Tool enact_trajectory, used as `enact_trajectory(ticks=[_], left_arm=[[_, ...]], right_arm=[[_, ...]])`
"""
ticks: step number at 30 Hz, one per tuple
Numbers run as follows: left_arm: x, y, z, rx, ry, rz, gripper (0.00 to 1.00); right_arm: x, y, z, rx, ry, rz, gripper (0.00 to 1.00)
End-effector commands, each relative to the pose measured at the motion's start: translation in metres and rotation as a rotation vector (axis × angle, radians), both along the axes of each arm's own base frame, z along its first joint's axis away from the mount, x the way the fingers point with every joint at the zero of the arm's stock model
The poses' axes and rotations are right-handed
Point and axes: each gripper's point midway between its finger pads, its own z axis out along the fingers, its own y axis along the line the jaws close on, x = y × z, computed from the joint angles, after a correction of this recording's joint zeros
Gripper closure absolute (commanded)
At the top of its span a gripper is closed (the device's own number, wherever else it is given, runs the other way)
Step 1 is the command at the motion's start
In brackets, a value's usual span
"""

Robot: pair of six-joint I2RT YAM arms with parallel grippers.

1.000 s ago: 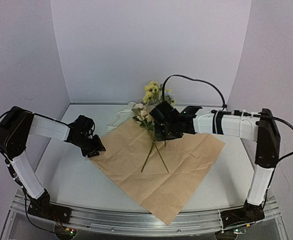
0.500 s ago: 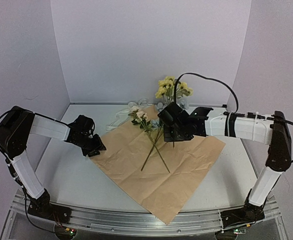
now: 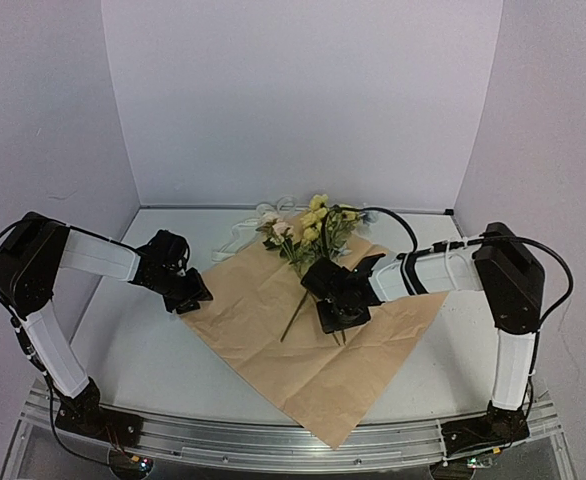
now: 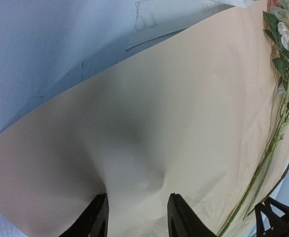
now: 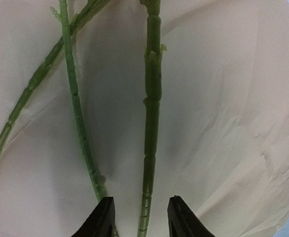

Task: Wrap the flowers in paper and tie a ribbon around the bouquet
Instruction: Adjust the fake flower on the flattened wrapping paper.

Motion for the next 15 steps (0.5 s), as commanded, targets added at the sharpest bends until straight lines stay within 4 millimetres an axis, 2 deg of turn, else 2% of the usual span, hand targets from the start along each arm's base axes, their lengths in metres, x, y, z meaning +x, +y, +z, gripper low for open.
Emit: enact_trajectory(ticks=[1,4,6,10,15], left_arm=[[-0.004,0.004,-0.009,0.028,0.033,-0.005,0.57],[-0.004,0.004,-0.008,0.025,0.031,-0.006,0.56],[-0.004,0.004,-0.008,0.024,0.032,-0.003,0.56],[-0.004,0.004,-0.007,0.021,0.031,-0.005,0.56],[-0.004,0.004,-0.005,0.024,0.029,-0.01,0.56]], right_arm=[[0.016,0.029,0.041,0.116,-0.062,0.021,0.49],[0.028,0.043,0.054,0.144,-0.063,0.037,0.48],[0.037,0.054,0.053,0.137,-0.055,0.052,0.51],[0.054,0.071,0.034,0.127,-0.013,0.072,0.59],[0.074,0.07,0.016,0.107,0.008,0.055,0.61]])
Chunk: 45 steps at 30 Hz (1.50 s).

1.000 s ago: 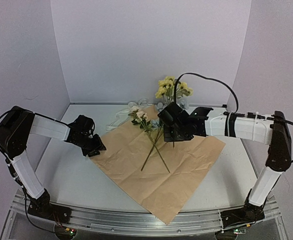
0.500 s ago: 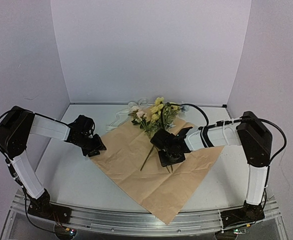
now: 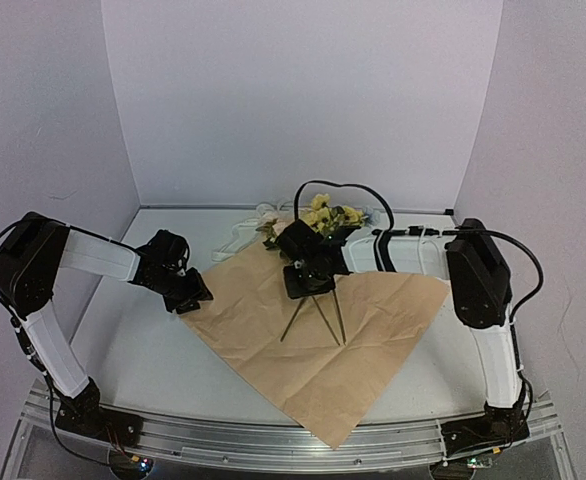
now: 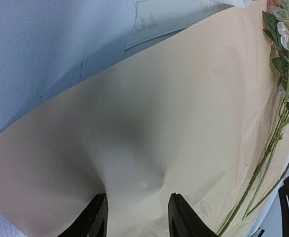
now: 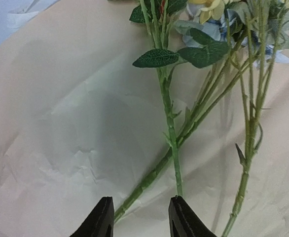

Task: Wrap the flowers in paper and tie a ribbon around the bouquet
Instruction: Adjust the fake flower on the flattened wrapping paper.

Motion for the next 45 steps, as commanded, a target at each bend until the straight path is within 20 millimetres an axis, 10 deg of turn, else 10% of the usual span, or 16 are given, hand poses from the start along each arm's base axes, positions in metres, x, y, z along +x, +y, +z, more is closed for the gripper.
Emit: enact_trajectory(ticks=[1,11,17,33,40,45], left_arm=[[-0.004,0.005,-0.005,0.028,0.027,-0.005,0.56],[-0.003,0.006,-0.003,0.032,0.026,0.0,0.56],[-0.001,0.006,0.0,0.034,0.023,-0.002,0.56],[0.002,0.005,0.002,0.039,0.018,-0.005,0.55],[0.005,0.004,0.006,0.039,0.008,-0.013,0.55],[0.007,0.003,0.009,0.04,0.0,-0.016,0.54]], right_arm=[[0.01,-0.015,-0.025,-0.068,0.058,-0.007,0.62],[0.017,-0.014,-0.038,-0.085,0.082,-0.004,0.64],[0.013,-0.009,-0.036,-0.061,0.117,0.001,0.92],[0.031,0.002,0.111,0.123,-0.106,0.007,1.0],[0.028,-0.032,0.133,0.06,-0.186,-0.067,1.0],[0.021,-0.052,0.108,-0.023,-0.162,-0.084,1.0]])
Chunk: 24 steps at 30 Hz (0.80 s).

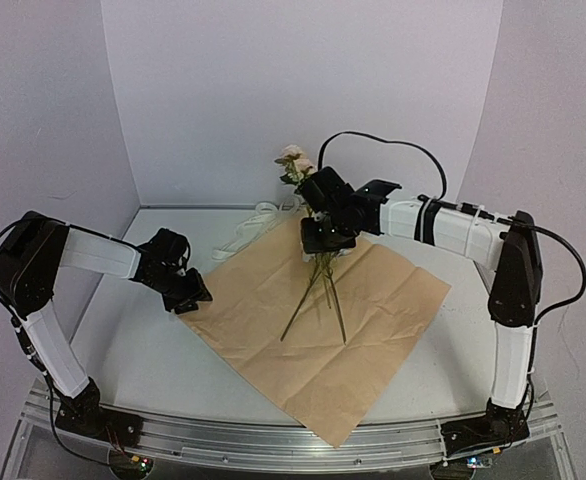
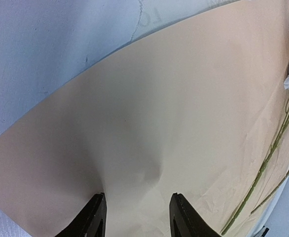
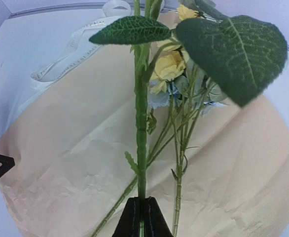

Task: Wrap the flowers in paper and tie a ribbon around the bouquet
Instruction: Adjust the fake flower on the flattened wrapping paper.

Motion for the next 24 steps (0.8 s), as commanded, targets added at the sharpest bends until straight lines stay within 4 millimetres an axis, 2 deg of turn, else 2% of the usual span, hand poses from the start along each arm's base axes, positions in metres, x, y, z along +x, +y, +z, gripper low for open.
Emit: enact_trajectory(ticks=[1,8,9,17,19,24], left_arm=[[0.01,0.0,0.009,0.013,-0.021,-0.002,0.54],[0.011,0.001,0.011,0.015,-0.026,-0.003,0.54],[0.011,0.001,0.012,0.017,-0.028,-0.003,0.54],[0.01,0.002,0.014,0.019,-0.03,-0.002,0.53],[0.01,0.002,0.014,0.02,-0.03,-0.001,0.53],[0.012,0.001,0.016,0.017,-0.035,-0.002,0.53]], right_arm=[[-0.004,-0.025,-0.017,-0.101,-0.005,-0.044,1.0],[-0.006,-0.031,-0.074,-0.162,0.093,-0.065,1.0],[-0.006,-0.032,-0.079,-0.164,0.103,-0.075,0.97],[-0.006,-0.034,-0.099,-0.175,0.136,-0.1,0.44],[-0.006,-0.031,-0.108,-0.173,0.161,-0.089,0.36],[-0.009,-0.021,-0.127,-0.132,0.24,-0.055,0.28]])
